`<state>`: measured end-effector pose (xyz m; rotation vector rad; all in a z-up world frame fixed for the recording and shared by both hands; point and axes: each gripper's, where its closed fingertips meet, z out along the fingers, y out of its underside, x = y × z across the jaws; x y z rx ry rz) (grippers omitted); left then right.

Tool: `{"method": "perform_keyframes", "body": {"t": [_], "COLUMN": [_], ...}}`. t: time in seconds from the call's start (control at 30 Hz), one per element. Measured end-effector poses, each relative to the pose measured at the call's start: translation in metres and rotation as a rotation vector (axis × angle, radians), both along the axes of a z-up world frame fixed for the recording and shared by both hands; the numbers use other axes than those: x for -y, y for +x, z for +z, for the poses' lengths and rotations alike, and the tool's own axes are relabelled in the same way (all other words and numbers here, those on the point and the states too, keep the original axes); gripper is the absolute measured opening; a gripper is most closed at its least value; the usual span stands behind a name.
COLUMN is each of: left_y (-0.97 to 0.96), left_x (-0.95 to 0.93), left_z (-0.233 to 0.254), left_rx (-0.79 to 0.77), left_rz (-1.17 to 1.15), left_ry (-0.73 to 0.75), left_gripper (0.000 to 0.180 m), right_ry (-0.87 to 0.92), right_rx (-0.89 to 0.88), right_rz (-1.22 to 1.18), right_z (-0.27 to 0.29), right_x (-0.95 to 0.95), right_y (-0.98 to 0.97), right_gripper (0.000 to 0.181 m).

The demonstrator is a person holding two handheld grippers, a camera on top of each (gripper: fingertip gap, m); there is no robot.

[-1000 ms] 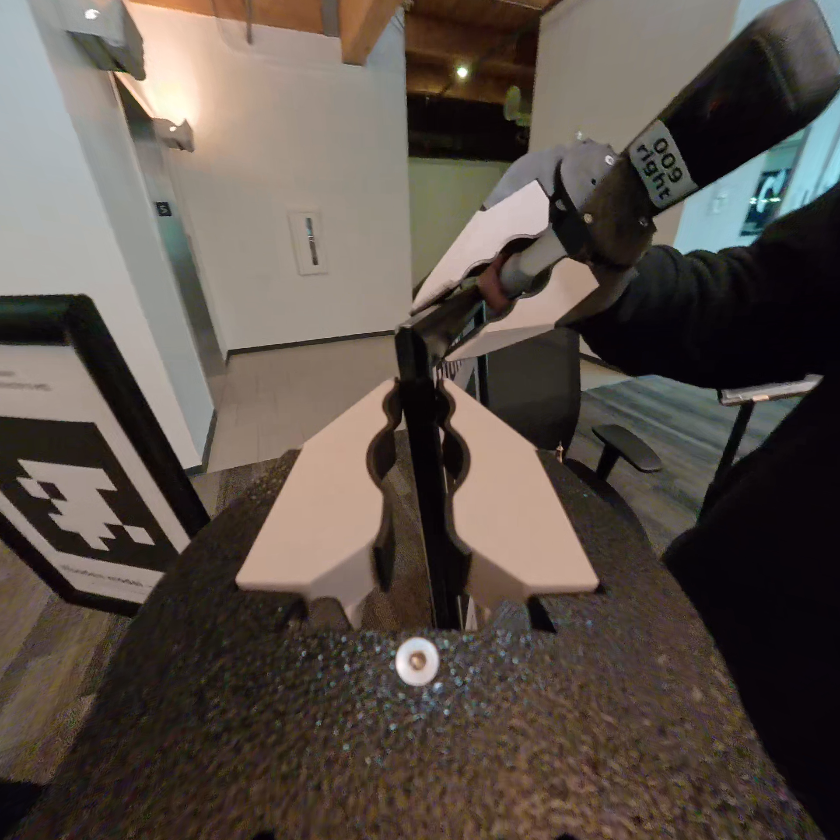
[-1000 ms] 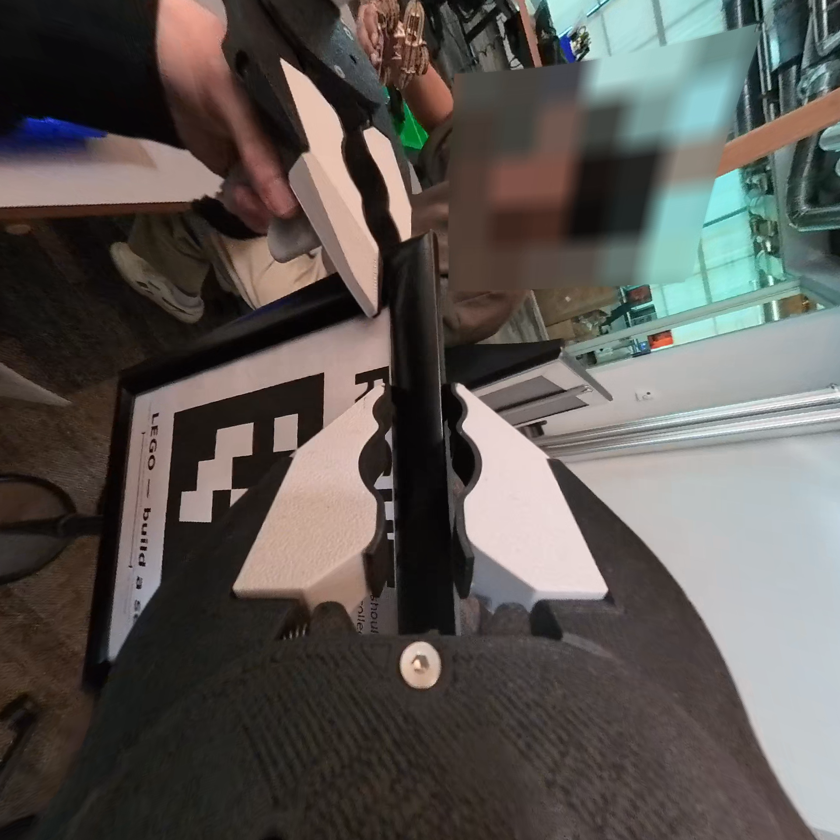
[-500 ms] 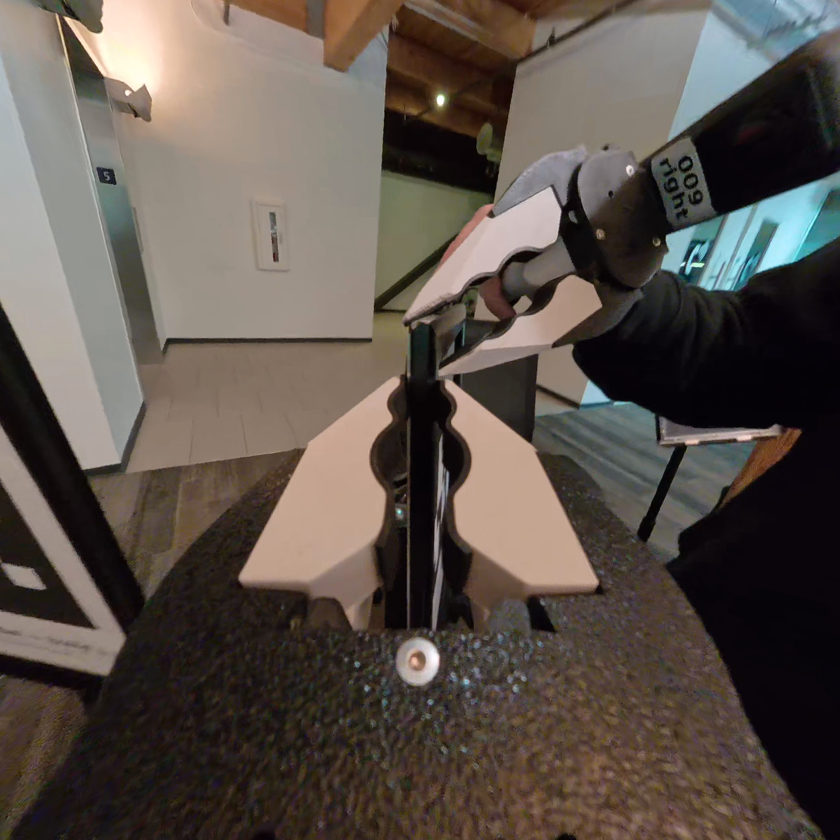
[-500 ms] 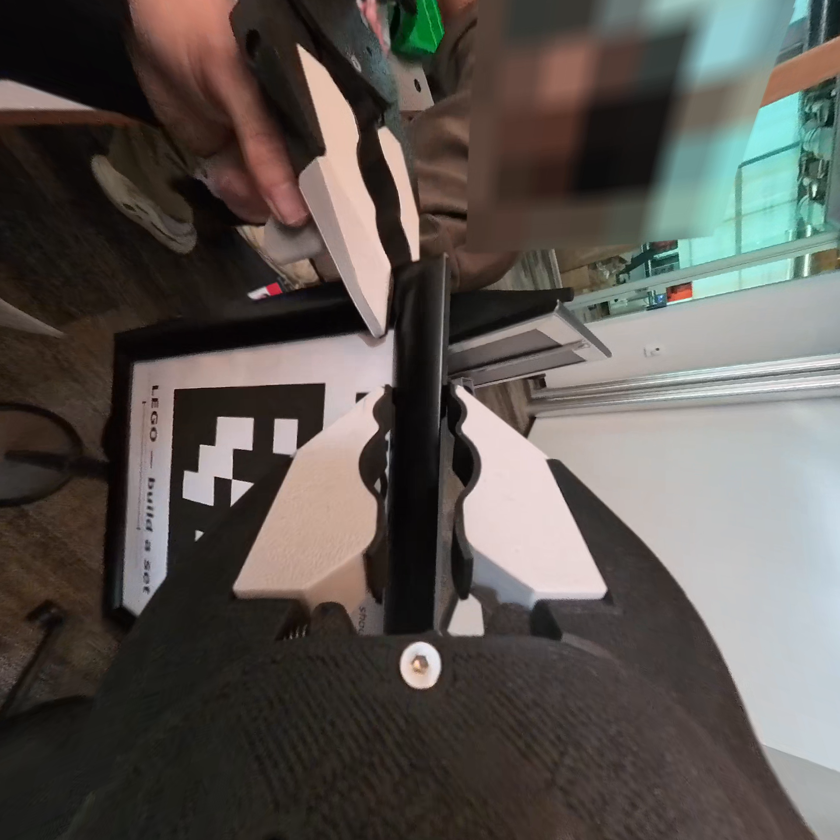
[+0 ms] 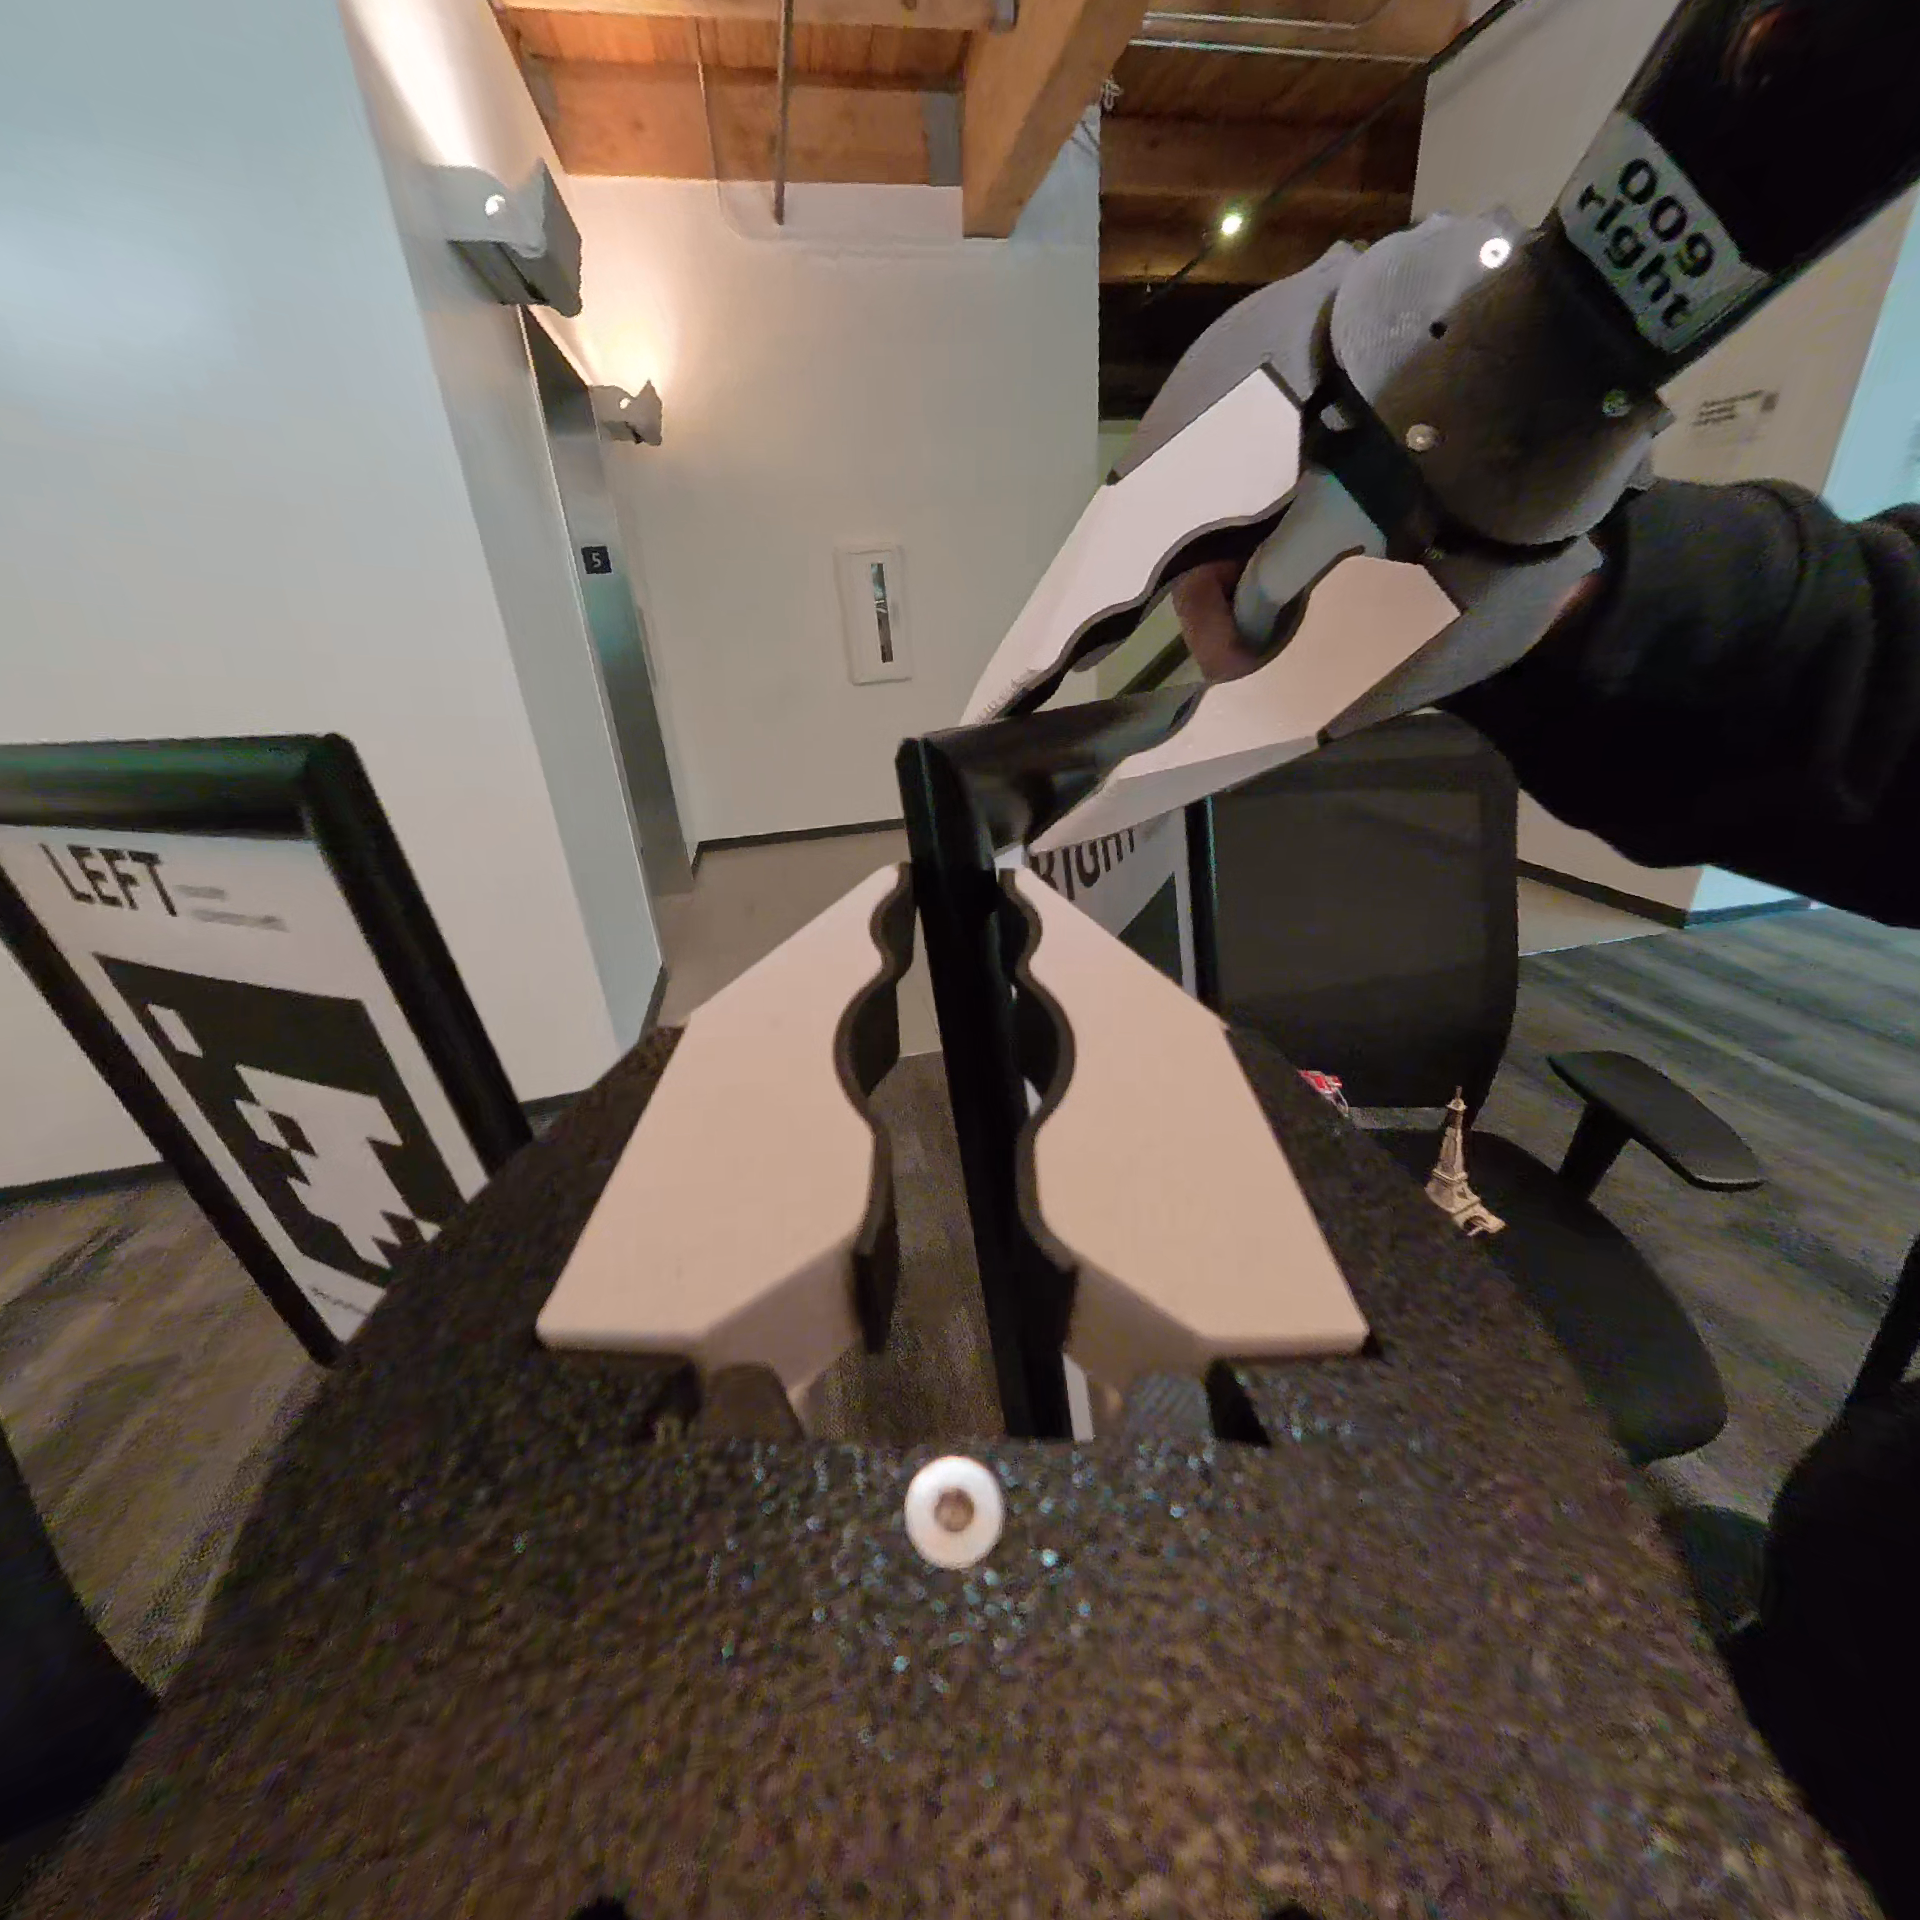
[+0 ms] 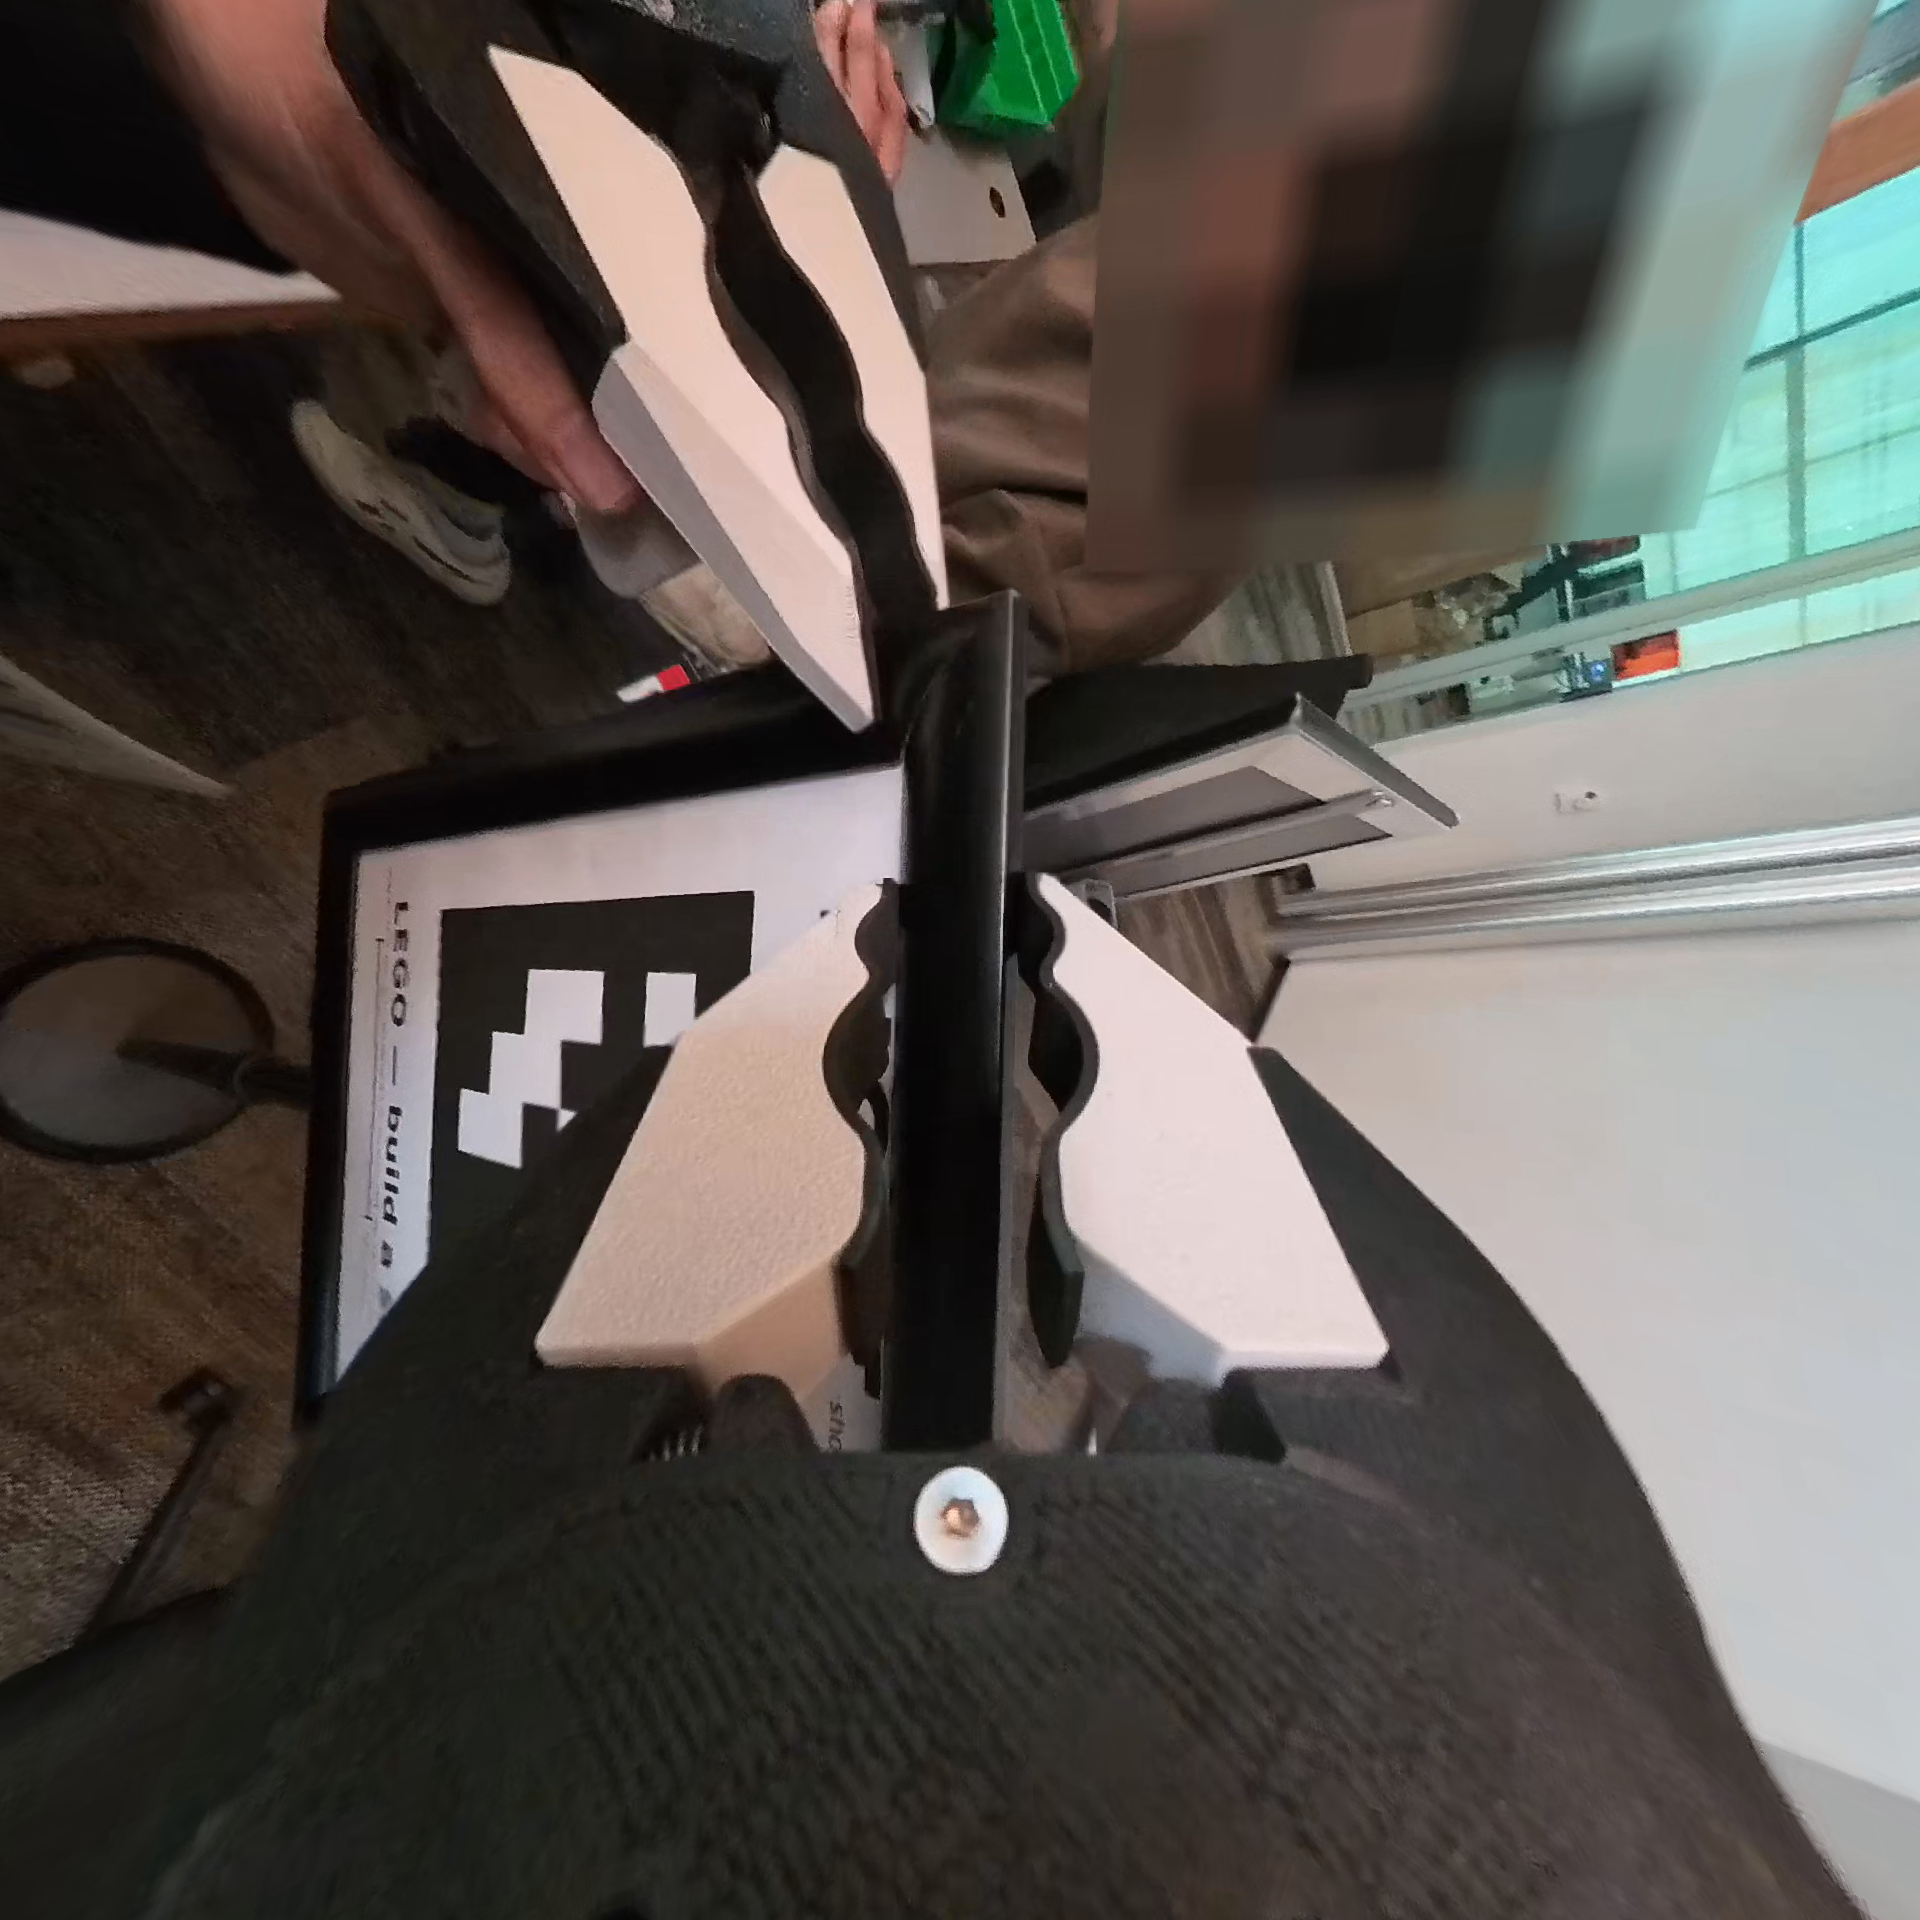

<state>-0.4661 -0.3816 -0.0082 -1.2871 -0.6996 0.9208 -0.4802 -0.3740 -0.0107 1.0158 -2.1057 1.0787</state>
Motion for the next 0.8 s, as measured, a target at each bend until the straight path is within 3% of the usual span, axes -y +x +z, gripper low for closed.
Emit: {"method": "perform_keyframes", "body": {"t": [0.2,0.43,0.67,0.8], "left_y": [0.008,0.026,0.044,0.059], "left_x": [0.008,0.011,0.023,0.039], "left_z": [-0.002,-0.004,-0.008,0.007], "left_rx": [0.011,-0.021,-0.018,-0.013], "left_rz": [-0.063,-0.109,0.103,0.327], "left_ry": [0.086,0.089,-0.137,-0.076], "left_gripper": [0.011,0.011,0.015,0.022], "right_ry": [0.017,0.197,0.269,0.225], "right_rx": [0.054,0.197,0.381,0.410], "right_rz": [0.037,0.022,0.031,-0.029], "right_z": [-0.003,-0.012,-0.019,-0.020], "right_x": [0.007,-0.008,-0.006,0.002], "right_y": [0.010,0.017,0.032,0.031], "right_gripper": [0.020,0.017,0.014,0.018]}}
